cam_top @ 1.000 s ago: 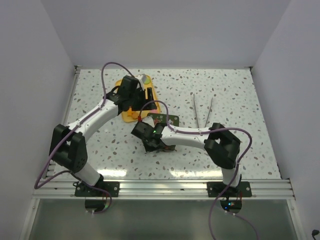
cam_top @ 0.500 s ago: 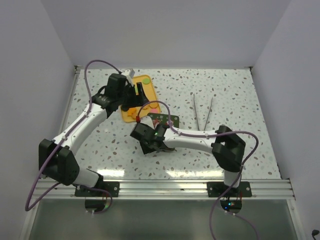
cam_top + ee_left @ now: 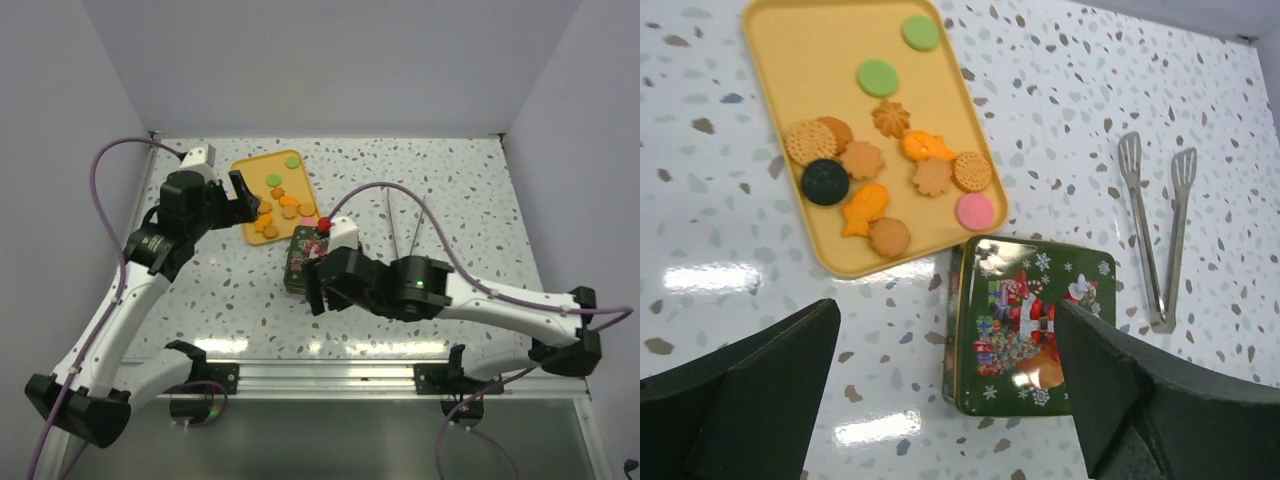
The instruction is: Pack the cookies
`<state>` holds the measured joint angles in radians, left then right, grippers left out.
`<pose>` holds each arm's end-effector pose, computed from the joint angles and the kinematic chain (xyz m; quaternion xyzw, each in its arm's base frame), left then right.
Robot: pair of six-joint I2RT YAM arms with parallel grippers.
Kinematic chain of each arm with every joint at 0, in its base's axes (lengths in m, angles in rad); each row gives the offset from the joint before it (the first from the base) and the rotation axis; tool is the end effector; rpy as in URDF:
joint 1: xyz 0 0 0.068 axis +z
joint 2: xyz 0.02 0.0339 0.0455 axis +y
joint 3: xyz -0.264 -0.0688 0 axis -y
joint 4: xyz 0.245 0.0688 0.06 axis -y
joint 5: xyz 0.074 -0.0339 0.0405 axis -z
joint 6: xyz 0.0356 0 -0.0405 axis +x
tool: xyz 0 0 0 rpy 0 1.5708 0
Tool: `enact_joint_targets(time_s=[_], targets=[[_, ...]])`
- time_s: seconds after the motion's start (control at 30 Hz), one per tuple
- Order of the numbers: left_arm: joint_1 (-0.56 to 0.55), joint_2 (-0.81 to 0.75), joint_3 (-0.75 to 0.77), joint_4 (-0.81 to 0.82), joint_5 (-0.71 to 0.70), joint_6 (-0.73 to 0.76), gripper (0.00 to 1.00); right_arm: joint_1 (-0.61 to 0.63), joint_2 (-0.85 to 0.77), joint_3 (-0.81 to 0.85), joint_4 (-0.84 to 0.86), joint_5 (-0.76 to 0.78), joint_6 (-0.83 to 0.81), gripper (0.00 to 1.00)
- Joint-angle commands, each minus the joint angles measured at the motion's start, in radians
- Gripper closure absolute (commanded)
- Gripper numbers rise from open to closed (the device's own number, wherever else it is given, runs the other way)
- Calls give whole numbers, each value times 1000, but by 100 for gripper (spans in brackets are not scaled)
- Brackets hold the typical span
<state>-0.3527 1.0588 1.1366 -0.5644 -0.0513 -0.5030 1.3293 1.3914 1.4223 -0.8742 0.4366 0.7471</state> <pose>0.2137 -0.0767 0.3713 -0.0775 0.8529 -0.1940 0.4784 0.0832 0.2747 0.3614 -0.1881 0.8961 0.1965 0.3507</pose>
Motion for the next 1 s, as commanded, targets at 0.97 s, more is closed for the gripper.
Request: enact_joint_targets(time_s=[0.97], targets=[[69,119,-666,774,-727,145,0,-4,-611,43,-540,304,146,1]])
